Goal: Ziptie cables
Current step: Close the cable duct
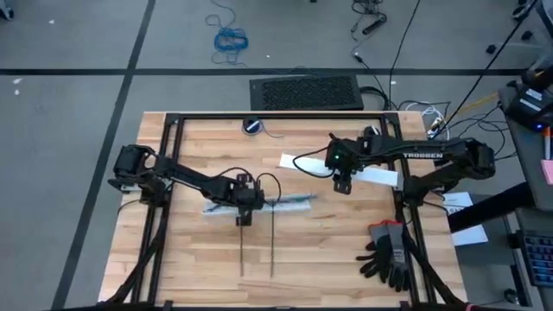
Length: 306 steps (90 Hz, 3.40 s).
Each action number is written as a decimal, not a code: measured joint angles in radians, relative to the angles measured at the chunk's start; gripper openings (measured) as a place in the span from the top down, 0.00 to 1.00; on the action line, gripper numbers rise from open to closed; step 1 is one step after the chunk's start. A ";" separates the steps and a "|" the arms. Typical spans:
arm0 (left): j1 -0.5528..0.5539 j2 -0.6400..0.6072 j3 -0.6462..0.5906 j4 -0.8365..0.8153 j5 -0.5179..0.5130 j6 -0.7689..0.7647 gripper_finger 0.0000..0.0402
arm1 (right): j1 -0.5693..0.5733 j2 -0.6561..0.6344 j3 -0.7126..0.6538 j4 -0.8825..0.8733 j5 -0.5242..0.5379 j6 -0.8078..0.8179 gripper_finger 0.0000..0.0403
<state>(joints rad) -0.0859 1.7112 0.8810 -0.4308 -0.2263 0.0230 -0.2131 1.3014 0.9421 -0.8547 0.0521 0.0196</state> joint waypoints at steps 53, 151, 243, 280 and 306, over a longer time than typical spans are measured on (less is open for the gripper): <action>0.284 -0.102 -0.102 -0.050 0.225 0.331 0.75 | 0.008 0.000 -0.122 0.131 -0.003 0.014 0.49; 0.157 -0.215 -0.096 0.296 0.251 0.034 0.46 | 0.074 0.012 -0.208 0.336 0.055 -0.250 0.49; 0.191 -0.067 -0.080 0.362 0.189 0.018 0.21 | 0.091 0.085 -0.197 0.370 0.056 -0.180 0.49; 0.190 -0.011 -0.013 0.384 0.113 0.001 0.26 | 0.091 0.085 -0.196 0.362 0.058 -0.185 0.49; 0.189 -0.011 -0.007 0.417 0.143 0.016 0.27 | 0.082 0.085 -0.196 0.364 0.101 -0.223 0.49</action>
<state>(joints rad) 0.1032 1.7000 0.8742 -0.0134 -0.0834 0.0395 -0.1311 1.3861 0.7464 -0.4911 0.1532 -0.2031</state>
